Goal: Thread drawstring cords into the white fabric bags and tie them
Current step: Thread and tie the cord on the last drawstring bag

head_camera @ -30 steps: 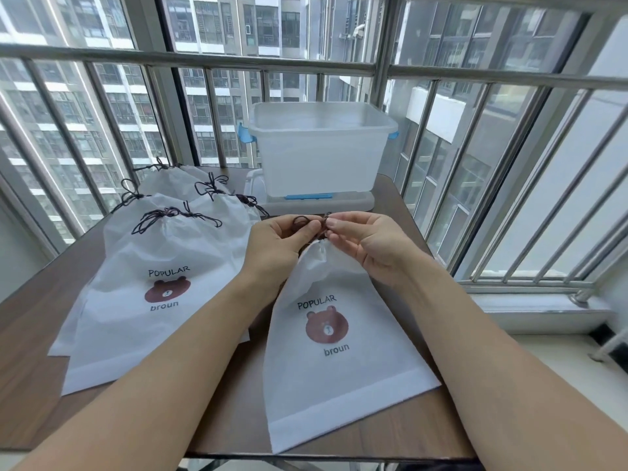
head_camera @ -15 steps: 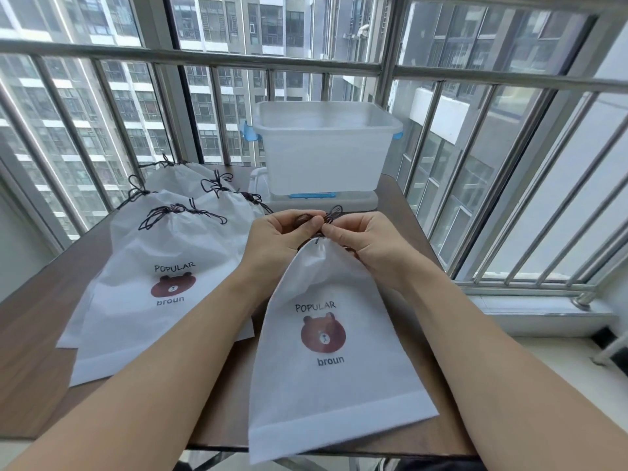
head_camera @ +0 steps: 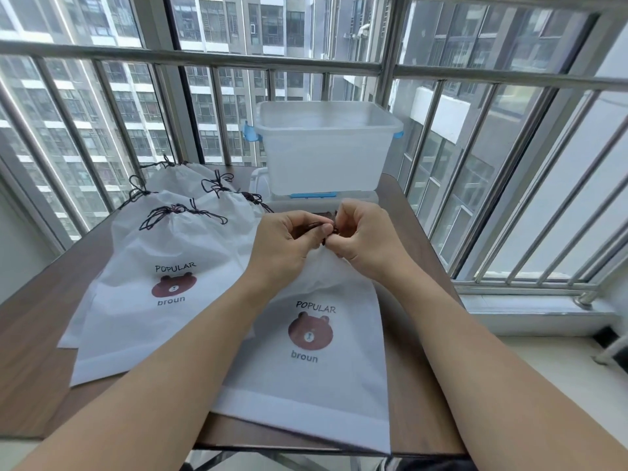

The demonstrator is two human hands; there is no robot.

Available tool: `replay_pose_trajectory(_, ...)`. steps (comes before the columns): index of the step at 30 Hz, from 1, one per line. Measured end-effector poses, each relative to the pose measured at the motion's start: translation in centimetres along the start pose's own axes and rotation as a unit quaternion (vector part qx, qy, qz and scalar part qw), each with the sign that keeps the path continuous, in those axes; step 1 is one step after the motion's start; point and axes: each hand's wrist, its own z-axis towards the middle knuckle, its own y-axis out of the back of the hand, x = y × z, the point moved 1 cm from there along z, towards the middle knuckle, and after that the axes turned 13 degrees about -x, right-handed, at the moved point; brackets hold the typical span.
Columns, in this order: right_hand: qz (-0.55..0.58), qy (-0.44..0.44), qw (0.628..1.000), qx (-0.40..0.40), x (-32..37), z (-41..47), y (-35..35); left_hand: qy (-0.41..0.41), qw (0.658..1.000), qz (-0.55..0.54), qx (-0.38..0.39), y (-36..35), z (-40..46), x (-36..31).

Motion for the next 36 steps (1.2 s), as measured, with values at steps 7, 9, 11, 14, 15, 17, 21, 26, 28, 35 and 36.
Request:
replay_pose_trajectory(7,0.056,-0.097,0.993,0.037,-0.6,-0.2,-1.5,0.069,0.996,-0.059,-0.021,0.1,0.1,0.3)
replay_pose_trajectory(9,0.122,-0.152,0.978,0.067,-0.4,-0.2,-1.3,0.074,0.995,-0.066,-0.023,0.2,0.1,0.3)
replay_pose_trajectory(11,0.187,-0.196,0.957,0.108,-0.5,-0.3,-0.4,0.077,0.995,-0.065,-0.015,0.2,0.1,0.3)
replay_pose_trajectory(14,0.233,-0.233,0.929,0.168,-0.9,-0.3,1.1,0.086,0.995,-0.054,-0.006,0.2,0.0,0.2)
replay_pose_trajectory(15,0.242,-0.243,0.922,0.178,-1.1,-0.2,1.6,0.091,0.994,-0.054,-0.004,0.2,0.1,0.2)
replay_pose_trajectory(17,0.247,-0.259,0.914,0.191,-1.5,0.0,2.5,0.106,0.992,-0.066,-0.001,0.5,0.2,0.1)
replay_pose_trajectory(21,0.173,-0.24,0.932,0.209,-2.4,0.3,3.6,0.11,0.991,-0.072,0.019,0.5,0.1,0.2)
replay_pose_trajectory(26,0.233,-0.212,0.93,0.189,-2.9,0.7,4.2,0.1,0.992,-0.073,0.032,0.3,0.1,0.3)
replay_pose_trajectory(28,0.226,-0.171,0.944,0.168,-2.5,0.7,4.0,0.094,0.992,-0.075,0.04,0.1,0.0,0.3)
replay_pose_trajectory(35,0.225,-0.149,0.96,0.072,-1.8,0.8,2.7,0.081,0.995,-0.059,0.026,-0.1,0.0,0.5)
replay_pose_trajectory(36,0.239,-0.161,0.954,0.079,-1.7,0.7,2.5,0.077,0.995,-0.054,0.022,-0.1,0.0,0.5)
